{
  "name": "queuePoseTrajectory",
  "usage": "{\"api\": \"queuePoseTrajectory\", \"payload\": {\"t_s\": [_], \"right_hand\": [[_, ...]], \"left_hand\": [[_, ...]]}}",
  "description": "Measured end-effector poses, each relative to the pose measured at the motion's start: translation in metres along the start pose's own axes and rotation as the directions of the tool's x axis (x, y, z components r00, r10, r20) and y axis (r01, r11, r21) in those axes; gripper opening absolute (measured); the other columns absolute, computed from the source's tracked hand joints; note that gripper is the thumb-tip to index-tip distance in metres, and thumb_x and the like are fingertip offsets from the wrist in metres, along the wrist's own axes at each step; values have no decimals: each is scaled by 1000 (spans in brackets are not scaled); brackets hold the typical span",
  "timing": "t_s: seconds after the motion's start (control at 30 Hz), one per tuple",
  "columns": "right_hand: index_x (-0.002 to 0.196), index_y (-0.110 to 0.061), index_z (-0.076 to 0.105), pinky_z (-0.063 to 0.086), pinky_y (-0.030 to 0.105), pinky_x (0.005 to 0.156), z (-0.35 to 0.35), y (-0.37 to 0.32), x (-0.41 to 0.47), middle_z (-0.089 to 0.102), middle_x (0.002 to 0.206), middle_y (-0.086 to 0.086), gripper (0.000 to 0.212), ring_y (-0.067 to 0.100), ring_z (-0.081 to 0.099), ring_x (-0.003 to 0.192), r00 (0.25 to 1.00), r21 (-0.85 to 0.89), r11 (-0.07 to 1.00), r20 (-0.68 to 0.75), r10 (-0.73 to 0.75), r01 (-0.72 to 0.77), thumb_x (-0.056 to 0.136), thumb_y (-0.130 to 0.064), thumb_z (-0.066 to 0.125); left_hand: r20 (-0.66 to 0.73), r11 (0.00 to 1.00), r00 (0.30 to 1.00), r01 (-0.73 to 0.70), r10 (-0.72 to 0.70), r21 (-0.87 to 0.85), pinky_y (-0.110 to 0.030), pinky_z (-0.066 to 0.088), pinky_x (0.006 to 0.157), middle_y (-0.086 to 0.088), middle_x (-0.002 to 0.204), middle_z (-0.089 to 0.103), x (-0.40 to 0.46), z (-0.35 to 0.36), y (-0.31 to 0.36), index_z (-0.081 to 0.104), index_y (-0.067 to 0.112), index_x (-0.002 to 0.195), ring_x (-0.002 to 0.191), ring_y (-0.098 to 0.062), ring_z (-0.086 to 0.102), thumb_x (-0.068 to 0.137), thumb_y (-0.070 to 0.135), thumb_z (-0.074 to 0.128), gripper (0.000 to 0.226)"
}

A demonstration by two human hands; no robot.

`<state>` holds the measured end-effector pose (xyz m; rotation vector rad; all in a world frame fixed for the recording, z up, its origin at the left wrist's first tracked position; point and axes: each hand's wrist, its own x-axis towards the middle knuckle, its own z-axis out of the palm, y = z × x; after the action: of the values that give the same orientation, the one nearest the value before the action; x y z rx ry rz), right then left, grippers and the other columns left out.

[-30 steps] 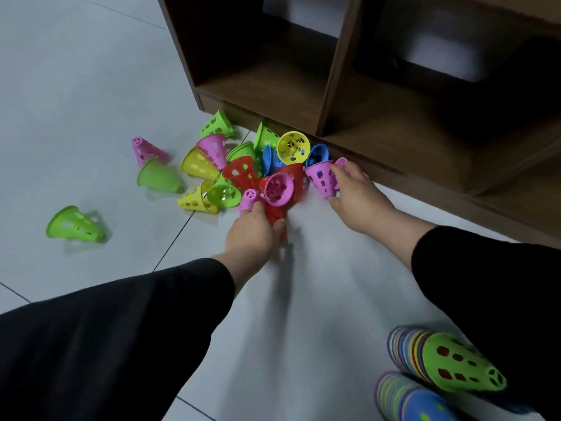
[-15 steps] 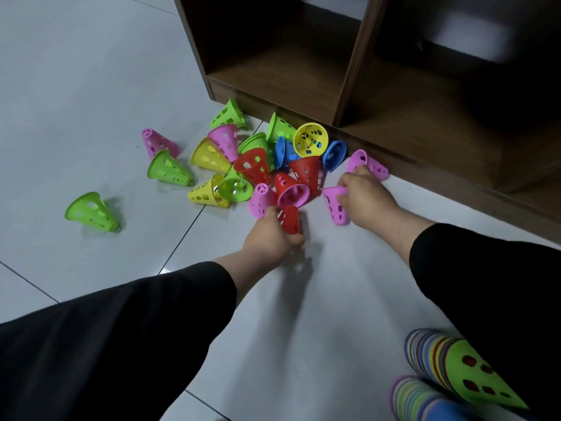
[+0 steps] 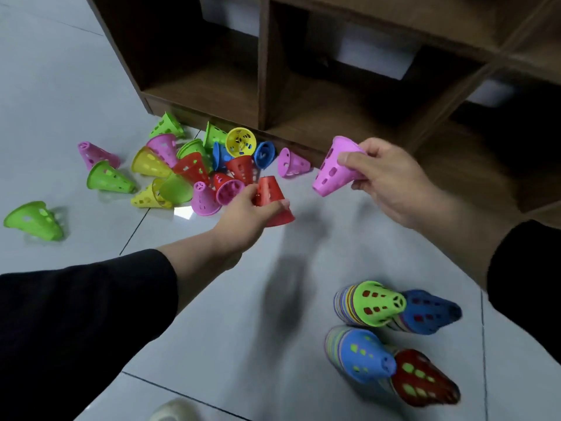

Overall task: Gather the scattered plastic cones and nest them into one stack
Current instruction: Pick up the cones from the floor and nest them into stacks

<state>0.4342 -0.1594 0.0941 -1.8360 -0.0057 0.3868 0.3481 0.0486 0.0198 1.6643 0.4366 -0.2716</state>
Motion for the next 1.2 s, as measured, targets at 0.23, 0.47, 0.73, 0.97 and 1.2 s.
{"api": "queuePoseTrajectory", "payload": {"t_s": [0.23,0.47,0.73,0.97,1.2], "right_hand": [[109,-35,58,59,47,77,-137,-4,-120,65,102,-1,49,26,66,90,990,-537,832,-93,108,-141,69,-34,86],[143,-44,29,44,15,57,-156,31,-171,51,119,-9,85,11,56,85,953,-881,473,111,282,-37,76,-46,80],[158,-20,2,43,32,91,-127,82,-158,45,138,6,98,26,50,117,914,-932,282,305,267,229,88,-46,67],[154,-28,24,38,40,105,-104,111,-150,30,155,-5,78,22,36,132,933,-920,293,317,172,259,89,-64,51],[137,-34,50,37,27,102,-88,98,-118,50,133,-24,51,-1,46,122,974,-720,685,215,68,111,92,-57,45]], "left_hand": [[255,988,957,-152,137,39,-19,54,77,0,107,68,-51,76,32,59,25,115,94,-11,65,83,25,78,37],[554,886,806,-396,210,241,-15,54,80,12,112,65,-72,119,42,57,25,126,100,1,61,82,26,79,48],[731,611,667,-640,142,465,-22,45,95,5,123,56,-63,133,13,56,25,131,110,-9,54,81,31,80,56],[723,496,687,-655,78,569,-14,25,108,7,158,35,-52,113,-5,26,30,155,141,-9,34,95,53,53,69],[237,522,907,-397,347,755,-33,48,91,0,130,59,-15,38,-34,49,24,137,112,-20,59,98,46,51,45]]}}
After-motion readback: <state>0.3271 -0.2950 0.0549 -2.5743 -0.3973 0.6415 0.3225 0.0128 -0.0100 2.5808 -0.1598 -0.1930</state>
